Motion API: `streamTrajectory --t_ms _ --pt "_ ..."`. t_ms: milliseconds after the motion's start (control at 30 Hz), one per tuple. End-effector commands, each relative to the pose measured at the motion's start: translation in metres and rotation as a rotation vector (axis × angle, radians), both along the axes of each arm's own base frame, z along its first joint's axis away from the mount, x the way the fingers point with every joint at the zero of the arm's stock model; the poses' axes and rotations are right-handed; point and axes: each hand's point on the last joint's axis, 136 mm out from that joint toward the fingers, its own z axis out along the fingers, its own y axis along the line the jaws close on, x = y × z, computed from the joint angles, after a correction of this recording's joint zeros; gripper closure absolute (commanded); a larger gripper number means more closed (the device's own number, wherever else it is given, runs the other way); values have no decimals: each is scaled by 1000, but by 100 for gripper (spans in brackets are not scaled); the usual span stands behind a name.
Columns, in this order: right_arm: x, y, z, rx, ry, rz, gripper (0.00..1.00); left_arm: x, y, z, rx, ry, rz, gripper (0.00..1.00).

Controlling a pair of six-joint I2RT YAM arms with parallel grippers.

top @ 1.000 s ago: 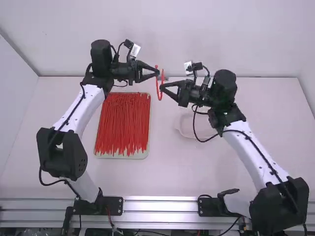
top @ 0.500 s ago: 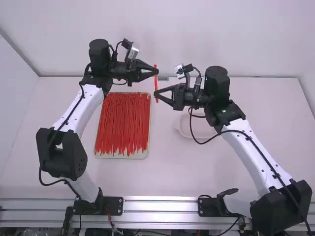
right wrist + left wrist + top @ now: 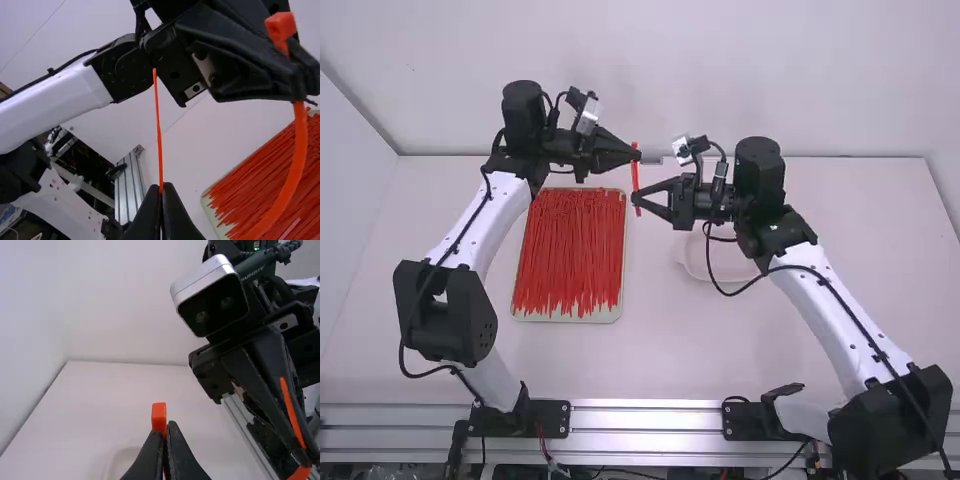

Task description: Fasten the cable tie

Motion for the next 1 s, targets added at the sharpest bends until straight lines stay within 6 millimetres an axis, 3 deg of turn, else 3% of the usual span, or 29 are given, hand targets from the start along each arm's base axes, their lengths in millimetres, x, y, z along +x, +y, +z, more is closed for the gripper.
streamTrajectory --t_ms 0,400,967 --pt "1 0 -10 -10 31 -14 100 -8 -1 -7 -12 -88 -32 98" --pt "10 -8 -33 -31 130 -76 100 -10 -4 -19 -18 -144 -39 98" --pt "10 -8 -34 -18 199 -88 100 -16 -20 -13 -29 -250 -64 98"
